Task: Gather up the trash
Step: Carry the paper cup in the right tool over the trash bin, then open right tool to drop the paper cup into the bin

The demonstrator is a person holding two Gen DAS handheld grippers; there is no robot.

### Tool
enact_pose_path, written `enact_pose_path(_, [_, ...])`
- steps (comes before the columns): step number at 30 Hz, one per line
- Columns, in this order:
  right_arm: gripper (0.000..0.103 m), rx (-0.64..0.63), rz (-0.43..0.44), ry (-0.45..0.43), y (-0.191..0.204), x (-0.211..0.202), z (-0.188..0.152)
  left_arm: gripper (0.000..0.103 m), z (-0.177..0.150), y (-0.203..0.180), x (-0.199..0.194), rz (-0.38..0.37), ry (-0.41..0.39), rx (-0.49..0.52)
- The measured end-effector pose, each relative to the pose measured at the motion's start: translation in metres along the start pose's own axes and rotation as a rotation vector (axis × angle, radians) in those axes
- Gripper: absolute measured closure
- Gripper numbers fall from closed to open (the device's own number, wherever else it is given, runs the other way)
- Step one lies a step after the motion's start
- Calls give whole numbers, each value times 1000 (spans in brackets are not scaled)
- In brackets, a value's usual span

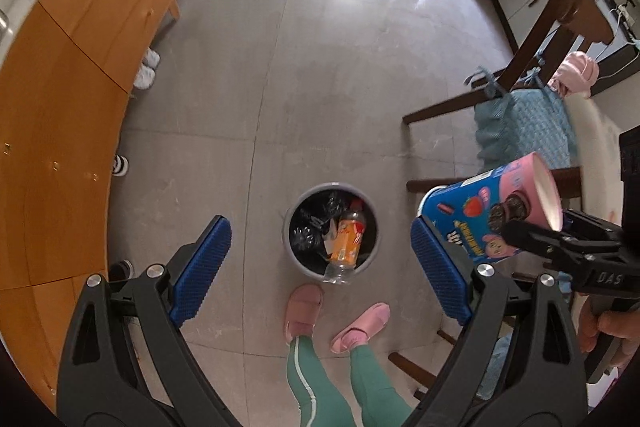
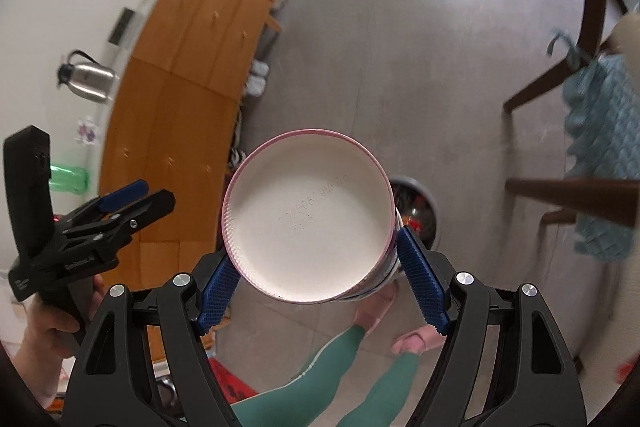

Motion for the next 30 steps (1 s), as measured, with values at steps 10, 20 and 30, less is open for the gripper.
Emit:
enact_pose_path(10, [27,89,-42,96,-18,131,-17,14,-21,58,95,24,77,-3])
enact_pose_path(20, [27,106,-38,114,-11,251,-14,14,-49,97,176,44,127,-26])
enact_pose_path(30, [27,88,-84,111,-1,325,-20,14,-62,123,214,50,143,-66])
Point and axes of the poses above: each gripper's, at about its wrist camera, not at the fingertips, and x roughly the way its jaws point, y to its left, z to its top, the point moved 2 cm from there along x, roughly the way its jaws point, and after that the axes turned 15 degrees about -z, right-handed, at the moved point
